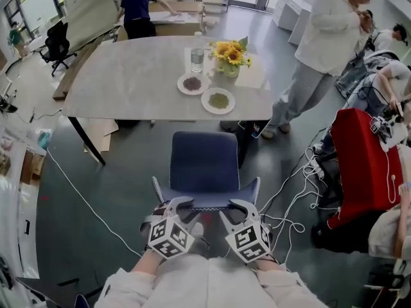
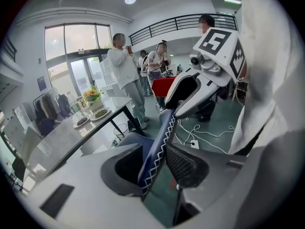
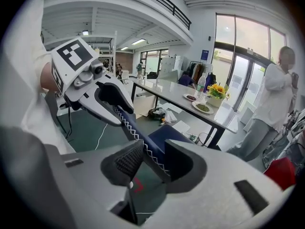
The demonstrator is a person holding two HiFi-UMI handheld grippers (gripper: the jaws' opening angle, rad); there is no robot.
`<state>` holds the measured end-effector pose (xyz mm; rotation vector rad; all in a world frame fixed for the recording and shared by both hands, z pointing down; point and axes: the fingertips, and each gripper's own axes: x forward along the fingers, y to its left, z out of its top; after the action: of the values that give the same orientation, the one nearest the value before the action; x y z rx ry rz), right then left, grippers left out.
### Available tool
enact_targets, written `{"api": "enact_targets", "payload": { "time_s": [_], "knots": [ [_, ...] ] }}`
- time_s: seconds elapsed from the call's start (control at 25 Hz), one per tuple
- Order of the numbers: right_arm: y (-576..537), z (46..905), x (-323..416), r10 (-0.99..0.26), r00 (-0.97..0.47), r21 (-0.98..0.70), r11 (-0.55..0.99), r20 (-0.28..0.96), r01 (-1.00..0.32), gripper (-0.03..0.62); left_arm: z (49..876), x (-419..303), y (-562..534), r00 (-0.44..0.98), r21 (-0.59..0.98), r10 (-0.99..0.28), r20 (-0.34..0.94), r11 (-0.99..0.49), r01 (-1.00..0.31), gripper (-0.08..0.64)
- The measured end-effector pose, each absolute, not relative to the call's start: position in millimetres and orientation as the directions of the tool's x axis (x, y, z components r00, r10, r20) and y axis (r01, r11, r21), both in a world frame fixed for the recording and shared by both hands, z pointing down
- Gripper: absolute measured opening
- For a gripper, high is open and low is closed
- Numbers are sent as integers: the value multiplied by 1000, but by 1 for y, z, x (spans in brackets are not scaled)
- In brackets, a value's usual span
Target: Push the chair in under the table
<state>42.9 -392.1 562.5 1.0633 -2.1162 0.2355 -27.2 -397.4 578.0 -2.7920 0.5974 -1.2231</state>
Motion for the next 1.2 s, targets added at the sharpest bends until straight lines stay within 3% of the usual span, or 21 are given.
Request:
{"api": "enact_targets", "payload": {
  "time_s": [1.2],
  "knots": [
    [-535,562,51,-665,-370,177,605,649,-776,123,579,-20,-540,611,-202,-376,697,-920,-337,158]
  ]
}}
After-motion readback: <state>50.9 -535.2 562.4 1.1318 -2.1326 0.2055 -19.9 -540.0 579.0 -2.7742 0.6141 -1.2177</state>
